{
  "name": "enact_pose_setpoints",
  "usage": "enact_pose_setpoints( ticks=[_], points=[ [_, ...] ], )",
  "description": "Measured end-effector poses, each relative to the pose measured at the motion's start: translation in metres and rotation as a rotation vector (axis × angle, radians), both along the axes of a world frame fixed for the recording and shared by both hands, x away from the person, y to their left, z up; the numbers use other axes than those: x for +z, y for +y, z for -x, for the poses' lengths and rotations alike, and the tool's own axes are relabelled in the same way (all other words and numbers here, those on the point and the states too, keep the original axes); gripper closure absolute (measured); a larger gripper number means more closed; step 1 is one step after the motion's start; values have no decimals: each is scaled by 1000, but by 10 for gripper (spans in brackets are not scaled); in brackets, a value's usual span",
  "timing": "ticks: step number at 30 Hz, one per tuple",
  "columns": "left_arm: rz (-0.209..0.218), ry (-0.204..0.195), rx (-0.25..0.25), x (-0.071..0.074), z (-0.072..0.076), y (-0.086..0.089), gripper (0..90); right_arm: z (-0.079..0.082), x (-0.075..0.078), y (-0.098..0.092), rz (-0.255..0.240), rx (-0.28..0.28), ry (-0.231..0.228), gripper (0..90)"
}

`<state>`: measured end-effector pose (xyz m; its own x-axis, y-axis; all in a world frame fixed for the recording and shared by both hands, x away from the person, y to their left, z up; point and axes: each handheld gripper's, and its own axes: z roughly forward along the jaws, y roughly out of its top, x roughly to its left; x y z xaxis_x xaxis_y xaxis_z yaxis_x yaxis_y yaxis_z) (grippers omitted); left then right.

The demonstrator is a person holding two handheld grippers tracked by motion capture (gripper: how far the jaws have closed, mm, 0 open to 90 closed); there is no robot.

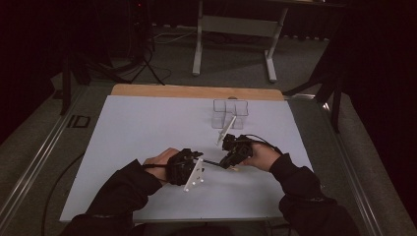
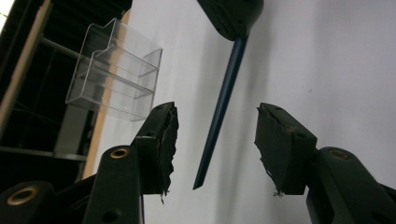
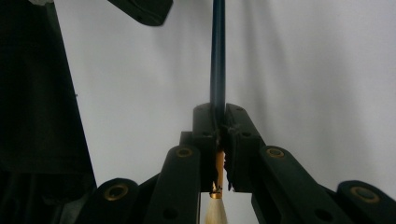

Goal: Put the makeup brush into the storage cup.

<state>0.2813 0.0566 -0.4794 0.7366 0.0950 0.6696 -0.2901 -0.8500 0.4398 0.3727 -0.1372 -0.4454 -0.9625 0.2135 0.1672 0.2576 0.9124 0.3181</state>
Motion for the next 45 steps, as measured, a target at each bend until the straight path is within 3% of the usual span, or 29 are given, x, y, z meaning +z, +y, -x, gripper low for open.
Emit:
enact_pose_setpoints(
  ticks=[11,19,26,29,35,39,44,45],
  points=[
    [-114,-156,-4,-15,3,-12,563,-1,0,1,5,-6,5,837],
    [-171,-231,-42,-21,8,-23,672,-1,-2,7,5,-2,15,837],
    [-249,-260,-42,-27,8,-28,745,0,-1,10,7,-5,15,837],
    [-257,-267,-36,-29,7,-28,787,-1,-1,10,5,-9,16,837],
    [-256,-254,-24,-28,4,-28,835,-2,-2,11,11,-21,16,837],
    [-273,-287,-42,-26,2,-27,842,-3,0,11,10,-28,4,836],
    [-246,-253,-23,-22,-2,-26,846,-4,2,10,-3,-41,-1,832],
    [-231,-228,-10,-22,-3,-26,846,-4,3,9,-6,-47,2,825]
  ],
)
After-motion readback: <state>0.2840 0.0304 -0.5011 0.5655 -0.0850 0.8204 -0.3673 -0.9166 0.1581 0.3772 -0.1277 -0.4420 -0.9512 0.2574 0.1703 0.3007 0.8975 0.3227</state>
